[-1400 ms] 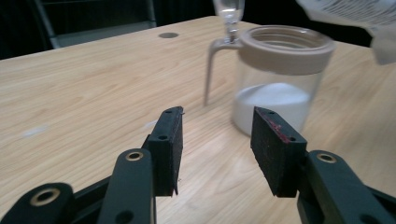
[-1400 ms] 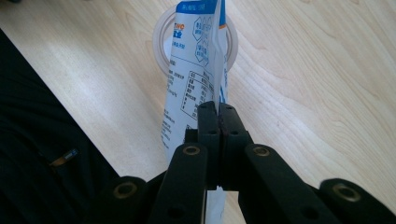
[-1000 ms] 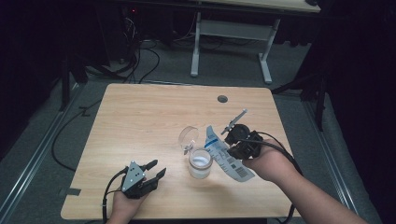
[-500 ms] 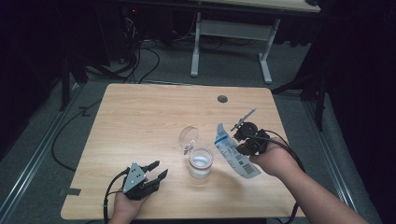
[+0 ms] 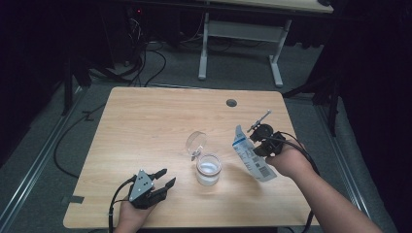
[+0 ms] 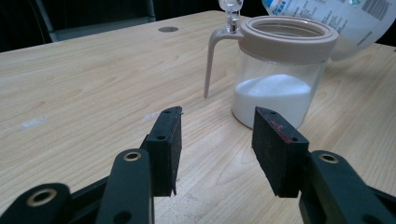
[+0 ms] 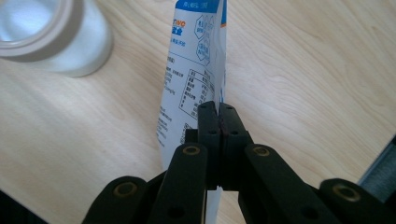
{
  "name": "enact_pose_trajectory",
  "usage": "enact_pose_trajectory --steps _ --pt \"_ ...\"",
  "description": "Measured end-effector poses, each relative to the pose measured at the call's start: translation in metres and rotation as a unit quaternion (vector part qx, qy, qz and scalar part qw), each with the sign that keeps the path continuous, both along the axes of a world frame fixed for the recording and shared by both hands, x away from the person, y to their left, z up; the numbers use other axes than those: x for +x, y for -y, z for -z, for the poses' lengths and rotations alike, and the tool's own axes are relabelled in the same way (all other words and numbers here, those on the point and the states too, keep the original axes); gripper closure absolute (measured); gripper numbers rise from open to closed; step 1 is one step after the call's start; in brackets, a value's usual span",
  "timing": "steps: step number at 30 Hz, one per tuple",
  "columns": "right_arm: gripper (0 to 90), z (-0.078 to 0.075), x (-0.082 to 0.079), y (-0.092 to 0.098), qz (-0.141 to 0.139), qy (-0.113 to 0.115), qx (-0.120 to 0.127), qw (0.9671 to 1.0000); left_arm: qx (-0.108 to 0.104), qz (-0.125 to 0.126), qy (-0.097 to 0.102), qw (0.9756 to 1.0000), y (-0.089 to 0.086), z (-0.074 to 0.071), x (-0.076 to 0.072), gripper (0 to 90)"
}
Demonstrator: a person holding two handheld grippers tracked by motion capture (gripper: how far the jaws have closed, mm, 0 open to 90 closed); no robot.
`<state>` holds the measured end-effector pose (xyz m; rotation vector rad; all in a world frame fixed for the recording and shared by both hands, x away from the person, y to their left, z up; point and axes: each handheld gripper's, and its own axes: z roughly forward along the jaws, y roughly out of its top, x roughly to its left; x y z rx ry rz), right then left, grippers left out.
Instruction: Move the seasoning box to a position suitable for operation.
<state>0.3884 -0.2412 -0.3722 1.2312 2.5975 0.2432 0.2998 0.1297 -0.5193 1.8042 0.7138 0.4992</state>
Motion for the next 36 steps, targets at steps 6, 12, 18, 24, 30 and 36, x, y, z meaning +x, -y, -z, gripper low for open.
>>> enact_pose_trajectory --steps 6,12,18,24,30,36 --pt "89.8 0.002 0.010 0.007 0.012 0.000 -0.006 0.9999 -0.001 -0.001 0.000 1.0000 0.000 0.000 0.000 52.9" --pt "89.7 0.013 0.013 0.004 0.014 -0.011 -0.012 0.9998 0.000 0.001 -0.001 1.0000 0.000 0.000 0.000 52.9" --pt "89.7 0.017 0.014 0.003 0.016 -0.006 -0.010 0.9998 0.000 0.001 -0.003 1.0000 0.000 0.001 0.000 52.9" --pt "89.8 0.017 0.013 0.006 0.020 0.017 0.002 0.9996 0.005 0.005 -0.007 1.0000 0.000 0.001 0.001 52.8" --pt "89.9 0.013 0.004 0.012 0.031 0.056 0.035 0.9973 0.008 0.001 -0.011 0.9999 -0.001 0.003 0.002 52.7" --pt "89.9 0.010 -0.007 0.025 0.047 0.091 0.068 0.9924 0.006 -0.009 -0.012 0.9999 -0.005 0.003 0.004 52.8"
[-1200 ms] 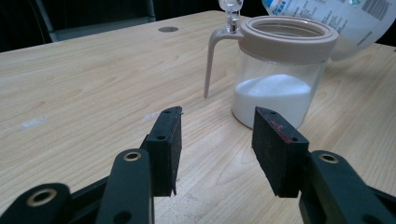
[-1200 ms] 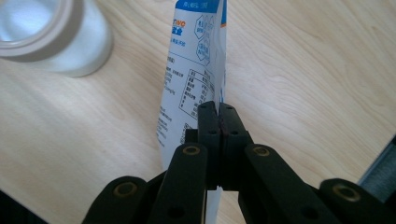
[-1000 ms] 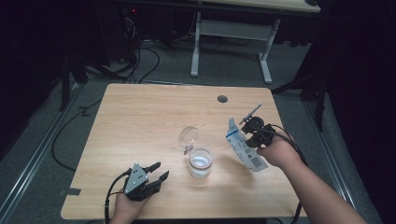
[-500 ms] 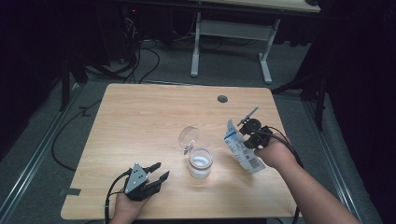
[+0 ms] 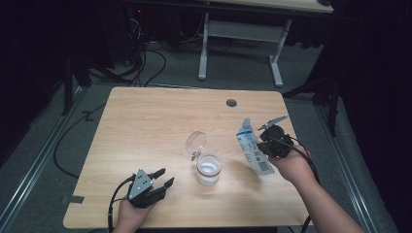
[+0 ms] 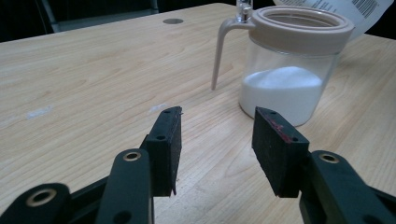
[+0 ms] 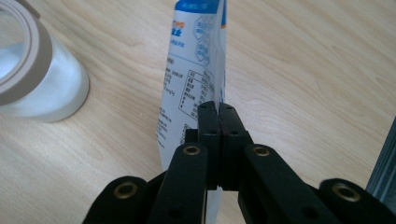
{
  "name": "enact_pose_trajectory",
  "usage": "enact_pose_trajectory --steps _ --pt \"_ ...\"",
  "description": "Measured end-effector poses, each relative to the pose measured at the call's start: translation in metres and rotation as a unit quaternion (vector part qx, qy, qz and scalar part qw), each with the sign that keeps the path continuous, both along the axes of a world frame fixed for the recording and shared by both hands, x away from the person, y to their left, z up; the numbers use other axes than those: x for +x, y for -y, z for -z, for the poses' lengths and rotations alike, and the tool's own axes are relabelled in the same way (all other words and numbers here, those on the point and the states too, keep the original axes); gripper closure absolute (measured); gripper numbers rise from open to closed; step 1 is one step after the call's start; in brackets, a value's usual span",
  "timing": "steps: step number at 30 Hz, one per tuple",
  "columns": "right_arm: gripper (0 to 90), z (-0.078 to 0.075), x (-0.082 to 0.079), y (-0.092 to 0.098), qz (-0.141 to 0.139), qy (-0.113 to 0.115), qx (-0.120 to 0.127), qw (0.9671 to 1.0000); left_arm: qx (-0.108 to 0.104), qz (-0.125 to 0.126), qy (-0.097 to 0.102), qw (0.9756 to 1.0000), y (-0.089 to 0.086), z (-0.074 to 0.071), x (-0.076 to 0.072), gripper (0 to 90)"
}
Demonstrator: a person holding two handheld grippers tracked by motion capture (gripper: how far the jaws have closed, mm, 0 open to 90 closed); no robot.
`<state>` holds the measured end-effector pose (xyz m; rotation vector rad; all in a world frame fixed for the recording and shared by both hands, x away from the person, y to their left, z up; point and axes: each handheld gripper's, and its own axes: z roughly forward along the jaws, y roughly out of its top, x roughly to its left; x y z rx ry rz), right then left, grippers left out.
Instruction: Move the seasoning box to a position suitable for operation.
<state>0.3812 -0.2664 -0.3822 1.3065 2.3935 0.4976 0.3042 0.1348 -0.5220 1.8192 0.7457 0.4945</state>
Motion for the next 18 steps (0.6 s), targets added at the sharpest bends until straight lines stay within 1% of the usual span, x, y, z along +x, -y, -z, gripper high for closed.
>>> enact_pose_trajectory --steps 1,6,8,10,11,13,15,18 --pt "89.9 0.000 -0.002 0.003 0.004 0.008 0.010 0.9999 0.000 -0.001 -0.001 1.0000 -0.001 0.000 0.000 52.8" --pt "89.9 0.004 -0.012 0.013 0.009 0.035 0.039 0.9986 -0.007 -0.014 -0.003 0.9999 -0.007 0.000 0.002 53.2" --pt "89.9 0.007 -0.017 0.015 0.004 0.052 0.038 0.9979 -0.010 -0.020 -0.005 0.9997 -0.009 0.000 0.003 53.7" --pt "89.9 0.010 -0.021 0.018 0.007 0.065 0.051 0.9966 -0.012 -0.024 -0.006 0.9996 -0.012 0.000 0.004 53.7" --pt "89.9 0.011 -0.023 0.018 0.005 0.074 0.049 0.9960 -0.013 -0.027 -0.006 0.9995 -0.013 0.000 0.005 53.8" --pt "89.9 0.014 -0.027 0.020 0.005 0.087 0.064 0.9942 -0.016 -0.032 -0.007 0.9993 -0.015 0.000 0.005 53.9" --pt "89.9 0.017 -0.030 0.022 0.005 0.099 0.069 0.9927 -0.016 -0.036 -0.009 0.9992 -0.016 0.001 0.005 55.3" --pt "89.9 0.024 -0.034 0.024 0.003 0.121 0.065 0.9905 -0.009 -0.040 -0.009 0.9991 -0.017 0.002 0.006 56.9"
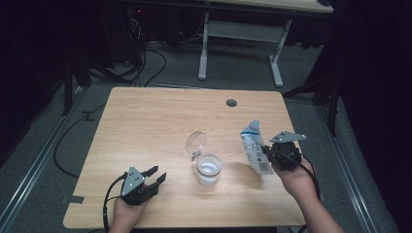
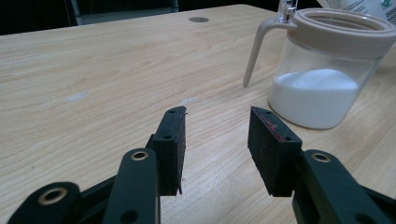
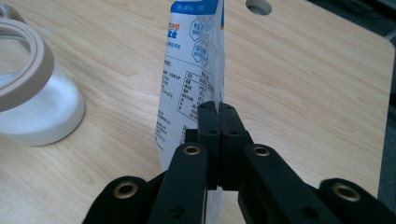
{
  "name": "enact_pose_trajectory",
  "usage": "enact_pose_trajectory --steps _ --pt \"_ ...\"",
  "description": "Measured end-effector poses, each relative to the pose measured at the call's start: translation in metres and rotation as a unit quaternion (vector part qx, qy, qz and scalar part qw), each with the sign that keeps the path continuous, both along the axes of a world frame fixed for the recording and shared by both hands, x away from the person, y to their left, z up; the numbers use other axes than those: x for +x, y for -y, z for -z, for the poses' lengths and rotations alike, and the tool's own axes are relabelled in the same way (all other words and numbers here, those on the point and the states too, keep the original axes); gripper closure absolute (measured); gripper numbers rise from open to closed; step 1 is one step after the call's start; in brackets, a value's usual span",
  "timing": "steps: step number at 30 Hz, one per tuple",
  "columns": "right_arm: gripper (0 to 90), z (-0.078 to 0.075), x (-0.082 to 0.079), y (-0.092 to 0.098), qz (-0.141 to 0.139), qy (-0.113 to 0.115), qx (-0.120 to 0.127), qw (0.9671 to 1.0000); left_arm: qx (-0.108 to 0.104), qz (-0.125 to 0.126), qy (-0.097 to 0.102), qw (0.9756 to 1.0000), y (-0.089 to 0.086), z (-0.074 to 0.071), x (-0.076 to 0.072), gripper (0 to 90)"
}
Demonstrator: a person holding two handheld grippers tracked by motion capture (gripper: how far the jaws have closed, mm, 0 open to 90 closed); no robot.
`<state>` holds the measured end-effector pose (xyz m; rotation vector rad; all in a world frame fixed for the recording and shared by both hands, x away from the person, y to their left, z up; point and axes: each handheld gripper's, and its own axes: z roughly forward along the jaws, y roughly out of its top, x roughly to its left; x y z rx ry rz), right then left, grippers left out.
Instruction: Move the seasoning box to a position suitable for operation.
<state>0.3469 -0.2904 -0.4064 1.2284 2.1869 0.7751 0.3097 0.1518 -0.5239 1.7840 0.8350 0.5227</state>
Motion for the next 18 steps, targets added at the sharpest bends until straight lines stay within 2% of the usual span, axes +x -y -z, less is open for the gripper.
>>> enact_pose_trajectory --steps 6,10,12,18 --pt "89.9 0.011 -0.010 0.006 -0.001 0.034 0.044 0.9985 -0.012 -0.007 -0.006 0.9999 -0.003 -0.001 -0.001 56.5" --pt "89.9 0.017 -0.016 0.012 0.004 0.060 0.079 0.9951 -0.011 -0.004 -0.007 0.9999 -0.001 -0.001 -0.002 56.4" --pt "89.9 0.022 -0.018 0.016 0.009 0.069 0.102 0.9924 -0.012 -0.002 -0.007 0.9999 0.000 -0.001 -0.002 56.4" --pt "90.0 0.040 -0.022 0.020 0.015 0.094 0.112 0.9891 -0.008 -0.002 -0.003 1.0000 0.002 -0.002 -0.003 56.2"
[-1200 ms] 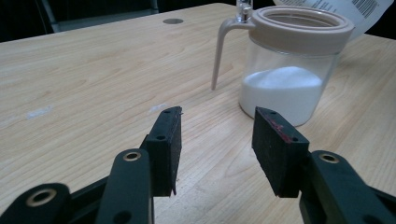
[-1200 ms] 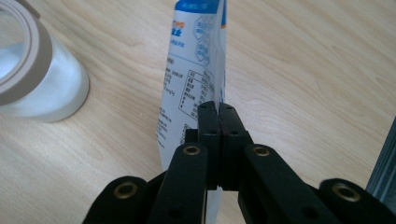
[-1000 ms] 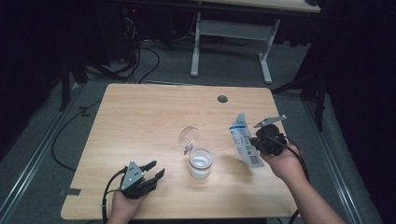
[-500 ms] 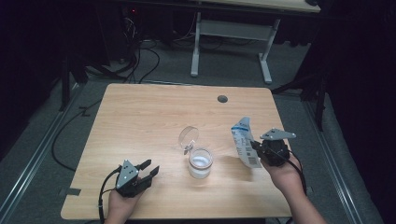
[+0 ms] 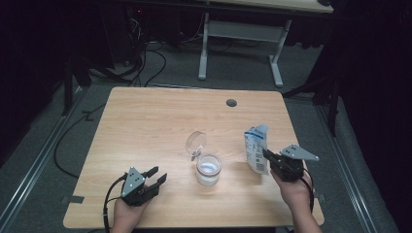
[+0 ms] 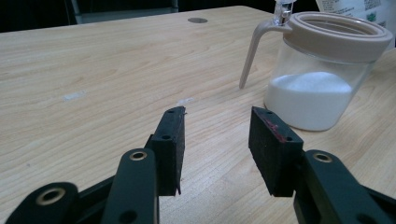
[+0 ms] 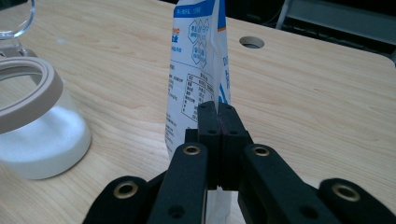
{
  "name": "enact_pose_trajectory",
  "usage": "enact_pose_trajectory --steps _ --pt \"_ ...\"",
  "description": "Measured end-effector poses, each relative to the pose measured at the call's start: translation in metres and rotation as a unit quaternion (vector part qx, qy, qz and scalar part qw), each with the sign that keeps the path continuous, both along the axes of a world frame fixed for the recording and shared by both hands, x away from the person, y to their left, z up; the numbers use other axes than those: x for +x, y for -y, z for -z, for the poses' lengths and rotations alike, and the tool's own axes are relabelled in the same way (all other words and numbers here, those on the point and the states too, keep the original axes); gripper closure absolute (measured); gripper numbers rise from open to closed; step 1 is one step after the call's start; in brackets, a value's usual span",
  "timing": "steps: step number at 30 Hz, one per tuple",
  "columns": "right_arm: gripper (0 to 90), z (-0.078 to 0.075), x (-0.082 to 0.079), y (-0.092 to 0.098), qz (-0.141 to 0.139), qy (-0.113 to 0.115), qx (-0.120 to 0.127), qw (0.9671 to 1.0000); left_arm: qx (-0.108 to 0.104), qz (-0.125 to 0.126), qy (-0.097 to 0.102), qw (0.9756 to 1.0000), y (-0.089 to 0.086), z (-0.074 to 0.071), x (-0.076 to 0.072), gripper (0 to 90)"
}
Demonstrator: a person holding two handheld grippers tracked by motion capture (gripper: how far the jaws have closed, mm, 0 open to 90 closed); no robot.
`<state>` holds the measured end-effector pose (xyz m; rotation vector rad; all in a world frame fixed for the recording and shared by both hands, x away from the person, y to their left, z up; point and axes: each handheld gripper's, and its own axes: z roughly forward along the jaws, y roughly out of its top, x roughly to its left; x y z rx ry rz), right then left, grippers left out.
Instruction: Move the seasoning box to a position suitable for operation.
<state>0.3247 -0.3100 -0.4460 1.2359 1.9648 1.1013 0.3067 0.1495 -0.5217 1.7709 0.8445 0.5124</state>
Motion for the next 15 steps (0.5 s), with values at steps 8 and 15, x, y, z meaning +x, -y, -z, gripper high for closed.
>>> enact_pose_trajectory --steps 8,15 --pt "89.9 0.012 -0.004 0.010 0.007 0.037 0.043 0.9984 0.006 -0.002 0.002 1.0000 0.003 0.000 -0.002 55.1" --pt "89.9 0.015 -0.011 0.007 0.005 0.067 0.031 0.9973 0.010 -0.008 0.004 0.9999 0.005 -0.001 -0.005 54.7"
